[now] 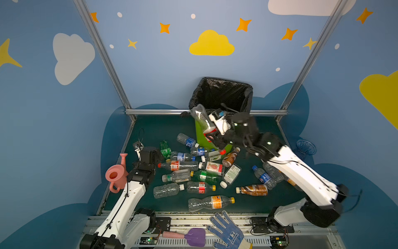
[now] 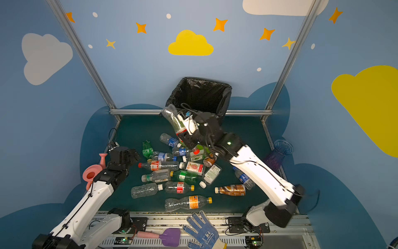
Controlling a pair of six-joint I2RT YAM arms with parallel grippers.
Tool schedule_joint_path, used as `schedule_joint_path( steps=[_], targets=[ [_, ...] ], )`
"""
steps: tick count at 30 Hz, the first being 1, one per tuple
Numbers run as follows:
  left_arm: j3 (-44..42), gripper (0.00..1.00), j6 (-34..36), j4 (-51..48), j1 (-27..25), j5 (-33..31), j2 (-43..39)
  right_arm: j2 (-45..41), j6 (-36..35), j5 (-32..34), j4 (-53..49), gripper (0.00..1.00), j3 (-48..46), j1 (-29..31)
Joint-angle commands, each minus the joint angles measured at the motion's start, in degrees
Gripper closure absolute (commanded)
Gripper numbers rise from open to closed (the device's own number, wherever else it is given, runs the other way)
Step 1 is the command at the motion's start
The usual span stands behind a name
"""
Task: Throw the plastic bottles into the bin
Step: 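Lift the red-label bottle up above the bin with the right gripper, then open the right gripper to drop the red-label bottle into the bin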
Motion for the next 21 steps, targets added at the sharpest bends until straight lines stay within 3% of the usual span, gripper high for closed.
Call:
schedule_joint_path(
  steps=[1,6,9,12,16,17,19,21],
  targets=[
    [-0.30,0.00,-0.35,1.23,0.24,1.15,0.99,-9.22,-7.29,7.66,6.44,0.55,0.62,0.33],
    [0.05,0.00,-0.63,2.27,0.28,2.92,2.69,-20.72,-18.01,15.31,19.01,0.54,-0.45,0.24],
    [0.40,0.00,-0.96,2.72,0.19,3.82,3.66,-19.64,-22.28,17.29,23.24,0.52,0.42,-0.32],
    [1.01,0.00,-1.38,2.78,0.03,4.53,4.15,-11.84,-19.87,15.20,22.18,0.50,4.42,-3.81],
    [1.26,0.00,-2.02,3.24,-0.76,5.50,4.65,5.80,-3.07,-2.23,16.21,0.49,14.24,-16.12],
    [1.30,0.00,-2.04,3.23,-1.15,5.48,4.77,11.98,-1.18,-4.82,13.37,0.46,19.59,-18.17],
    [1.60,0.00,-1.95,2.93,-1.59,5.41,5.04,22.60,-0.16,-5.91,4.46,0.26,32.71,-20.01],
    [1.91,0.00,-1.55,2.12,-1.83,5.17,5.00,28.16,0.86,-3.89,-3.78,0.18,42.98,-20.71]
  ],
)
